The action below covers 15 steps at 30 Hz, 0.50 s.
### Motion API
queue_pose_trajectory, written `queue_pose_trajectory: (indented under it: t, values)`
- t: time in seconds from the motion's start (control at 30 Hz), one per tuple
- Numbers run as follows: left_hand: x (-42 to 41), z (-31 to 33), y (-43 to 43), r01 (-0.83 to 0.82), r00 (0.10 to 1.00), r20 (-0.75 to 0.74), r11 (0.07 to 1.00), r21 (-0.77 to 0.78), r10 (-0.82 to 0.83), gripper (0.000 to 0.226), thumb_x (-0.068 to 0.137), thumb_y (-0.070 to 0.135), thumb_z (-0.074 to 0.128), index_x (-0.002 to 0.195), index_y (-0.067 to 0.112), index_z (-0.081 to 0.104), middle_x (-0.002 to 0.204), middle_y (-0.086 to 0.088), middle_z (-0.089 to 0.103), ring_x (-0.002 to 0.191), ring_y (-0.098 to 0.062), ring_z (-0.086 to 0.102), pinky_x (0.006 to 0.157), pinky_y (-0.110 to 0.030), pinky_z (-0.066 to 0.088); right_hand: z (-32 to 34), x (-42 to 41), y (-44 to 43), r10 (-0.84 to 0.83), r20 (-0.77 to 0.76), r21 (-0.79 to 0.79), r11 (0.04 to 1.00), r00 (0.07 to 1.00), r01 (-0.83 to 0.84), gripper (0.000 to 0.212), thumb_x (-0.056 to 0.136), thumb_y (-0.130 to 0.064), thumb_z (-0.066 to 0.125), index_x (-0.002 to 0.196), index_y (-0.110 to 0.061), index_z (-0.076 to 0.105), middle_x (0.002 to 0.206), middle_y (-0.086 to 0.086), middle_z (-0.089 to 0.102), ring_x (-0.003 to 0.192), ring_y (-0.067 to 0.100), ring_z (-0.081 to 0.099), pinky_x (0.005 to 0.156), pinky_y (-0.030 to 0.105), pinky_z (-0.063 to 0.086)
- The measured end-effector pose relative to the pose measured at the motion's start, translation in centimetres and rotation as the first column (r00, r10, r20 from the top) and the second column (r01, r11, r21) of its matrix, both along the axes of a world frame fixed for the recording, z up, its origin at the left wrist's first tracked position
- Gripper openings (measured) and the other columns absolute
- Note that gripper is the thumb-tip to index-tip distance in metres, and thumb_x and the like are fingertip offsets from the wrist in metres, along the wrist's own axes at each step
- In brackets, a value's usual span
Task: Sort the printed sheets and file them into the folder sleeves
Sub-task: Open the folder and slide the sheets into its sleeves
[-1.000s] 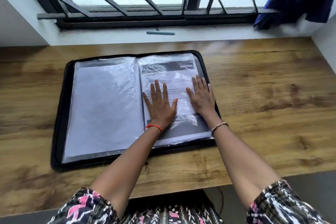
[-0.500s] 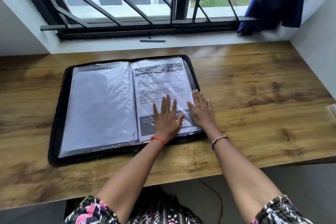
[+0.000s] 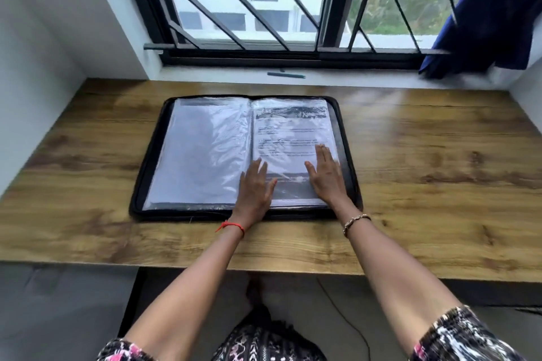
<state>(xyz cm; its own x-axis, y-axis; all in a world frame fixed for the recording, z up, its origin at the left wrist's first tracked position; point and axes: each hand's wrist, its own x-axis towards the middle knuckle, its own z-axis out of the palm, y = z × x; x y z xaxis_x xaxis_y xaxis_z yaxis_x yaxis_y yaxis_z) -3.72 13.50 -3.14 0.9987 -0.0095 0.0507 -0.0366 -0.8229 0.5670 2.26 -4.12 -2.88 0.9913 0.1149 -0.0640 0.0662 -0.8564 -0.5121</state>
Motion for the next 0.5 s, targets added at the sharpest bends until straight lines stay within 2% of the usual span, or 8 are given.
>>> queue_pose_trajectory:
  t: [0.17, 0.27, 0.37, 0.5]
  values:
    - [0.1, 0.6, 6.4, -0.252, 0.968, -0.015, 0.967, -0.029, 0.251, 0.050, 0.096, 0.019, 0.048, 0.137, -0.006, 0.037, 0.146, -0.024, 0.032, 0.139, -0.035, 0.026, 0.115, -0.044, 0.020, 1.6, 0.4, 5.7, 0.116, 0.039, 0.135, 0.983, 0.992, -0.121, 0.057, 0.101, -0.029, 0.037, 0.149, -0.007, 0.017, 0.157, 0.008, 0.015, 0.145, 0.020, 0.013, 0.118, 0.031, 0.013]
    - [0.4, 1.2, 9.1, -0.348, 0.937, -0.050, 0.936, -0.050, 0.345, 0.051, 0.097, 0.020, 0.047, 0.139, -0.006, 0.033, 0.149, -0.023, 0.027, 0.140, -0.033, 0.021, 0.116, -0.039, 0.017, 2.4, 0.6, 8.3, 0.153, 0.051, 0.208, 0.965, 0.987, -0.160, 0.056, 0.100, -0.027, 0.039, 0.149, -0.007, 0.019, 0.157, 0.008, 0.015, 0.145, 0.018, 0.013, 0.115, 0.026, 0.011]
    - [0.7, 1.2, 13.0, -0.496, 0.865, -0.128, 0.864, -0.081, 0.485, 0.056, 0.099, 0.026, 0.044, 0.143, -0.004, 0.027, 0.153, -0.020, 0.020, 0.142, -0.030, 0.015, 0.116, -0.038, 0.013, 2.9, 1.2, 11.8, 0.190, 0.057, 0.259, 0.945, 0.980, -0.198, 0.055, 0.100, -0.026, 0.040, 0.147, -0.005, 0.022, 0.156, 0.009, 0.018, 0.145, 0.018, 0.016, 0.114, 0.025, 0.013]
    - [0.9, 1.1, 16.6, -0.615, 0.768, -0.230, 0.789, -0.001, 0.598, 0.057, 0.097, 0.030, 0.046, 0.139, -0.005, 0.030, 0.148, -0.021, 0.024, 0.135, -0.037, 0.023, 0.110, -0.046, 0.024, 3.0, 2.0, 15.3, 0.191, 0.022, 0.292, 0.938, 0.981, -0.189, 0.053, 0.100, -0.027, 0.040, 0.146, -0.004, 0.025, 0.155, 0.010, 0.022, 0.143, 0.020, 0.020, 0.114, 0.029, 0.018]
